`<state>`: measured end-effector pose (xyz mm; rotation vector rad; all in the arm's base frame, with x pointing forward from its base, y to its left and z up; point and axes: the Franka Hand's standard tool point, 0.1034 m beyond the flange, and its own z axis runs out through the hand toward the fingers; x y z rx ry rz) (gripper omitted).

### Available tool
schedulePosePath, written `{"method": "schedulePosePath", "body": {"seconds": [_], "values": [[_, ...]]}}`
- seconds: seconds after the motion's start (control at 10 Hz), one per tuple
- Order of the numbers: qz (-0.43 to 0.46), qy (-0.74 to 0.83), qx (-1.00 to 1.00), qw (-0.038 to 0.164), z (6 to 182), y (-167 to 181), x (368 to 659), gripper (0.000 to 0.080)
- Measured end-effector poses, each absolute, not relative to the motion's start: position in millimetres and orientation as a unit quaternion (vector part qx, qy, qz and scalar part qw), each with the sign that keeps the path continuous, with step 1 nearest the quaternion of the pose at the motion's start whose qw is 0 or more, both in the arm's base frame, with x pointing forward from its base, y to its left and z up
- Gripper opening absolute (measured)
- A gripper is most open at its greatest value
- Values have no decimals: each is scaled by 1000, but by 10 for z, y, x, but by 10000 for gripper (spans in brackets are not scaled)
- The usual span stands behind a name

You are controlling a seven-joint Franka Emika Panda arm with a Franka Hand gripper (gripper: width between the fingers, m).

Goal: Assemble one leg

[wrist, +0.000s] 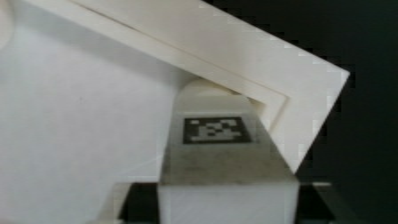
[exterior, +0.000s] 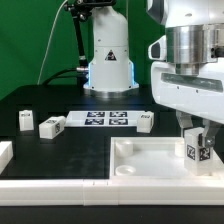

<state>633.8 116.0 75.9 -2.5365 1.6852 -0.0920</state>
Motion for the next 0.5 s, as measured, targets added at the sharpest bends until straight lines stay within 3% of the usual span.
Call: {"method": "schedulePosePath", "body": {"seconds": [0.1,0.2,0.3,0.4,0.5], "values": [[-32,525,-849,46,756,1157,6340,299],[-35,497,-866,47,765,1146,6358,495],[-41,462,-885,47,768,1148,6369,495],[-44,404,-913,44,771,1157,6370,619],[-48,342,-938,41,777,1175,6374,643]]}}
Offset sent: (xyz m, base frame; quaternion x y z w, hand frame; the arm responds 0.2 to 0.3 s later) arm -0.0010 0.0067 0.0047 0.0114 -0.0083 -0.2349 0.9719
